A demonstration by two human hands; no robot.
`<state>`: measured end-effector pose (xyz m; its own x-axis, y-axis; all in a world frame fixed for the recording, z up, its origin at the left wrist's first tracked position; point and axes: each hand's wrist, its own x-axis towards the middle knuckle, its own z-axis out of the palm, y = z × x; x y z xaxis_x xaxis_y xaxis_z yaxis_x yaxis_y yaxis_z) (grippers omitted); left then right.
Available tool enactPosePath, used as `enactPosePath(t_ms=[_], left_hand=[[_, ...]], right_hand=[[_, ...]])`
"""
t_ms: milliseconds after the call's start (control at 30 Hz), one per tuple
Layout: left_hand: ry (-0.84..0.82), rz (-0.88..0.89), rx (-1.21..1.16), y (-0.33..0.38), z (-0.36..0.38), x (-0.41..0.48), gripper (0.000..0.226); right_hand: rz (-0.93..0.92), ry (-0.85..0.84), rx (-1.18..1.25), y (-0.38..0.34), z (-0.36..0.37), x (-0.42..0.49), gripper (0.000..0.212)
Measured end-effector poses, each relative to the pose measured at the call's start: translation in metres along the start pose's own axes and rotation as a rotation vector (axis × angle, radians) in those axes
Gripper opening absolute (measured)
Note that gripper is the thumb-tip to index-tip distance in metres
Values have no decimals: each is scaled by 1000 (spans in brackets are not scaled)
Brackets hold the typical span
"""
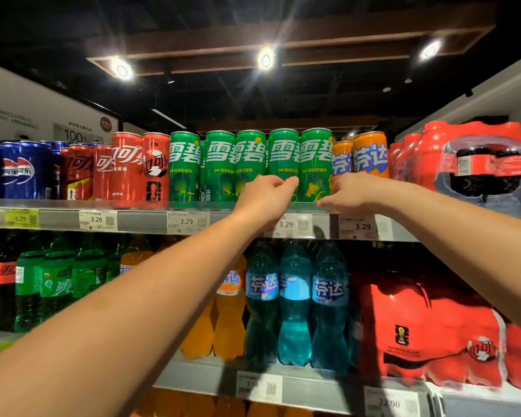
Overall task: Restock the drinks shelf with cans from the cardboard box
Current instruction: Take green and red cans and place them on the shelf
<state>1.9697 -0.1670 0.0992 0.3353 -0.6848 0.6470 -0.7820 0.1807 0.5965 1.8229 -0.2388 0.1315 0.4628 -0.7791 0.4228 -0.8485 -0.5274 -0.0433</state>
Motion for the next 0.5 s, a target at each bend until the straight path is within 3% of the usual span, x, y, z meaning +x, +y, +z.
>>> enactPosePath(t_ms=[200,500], left_hand=[[-133,50,325,-11,-18,-15,39],[-207,33,504,-55,-79,-51,43]], right_hand=[[-41,41,-172,-21,6,-27,38],[-107,-51,-103,-104,24,-61,34]])
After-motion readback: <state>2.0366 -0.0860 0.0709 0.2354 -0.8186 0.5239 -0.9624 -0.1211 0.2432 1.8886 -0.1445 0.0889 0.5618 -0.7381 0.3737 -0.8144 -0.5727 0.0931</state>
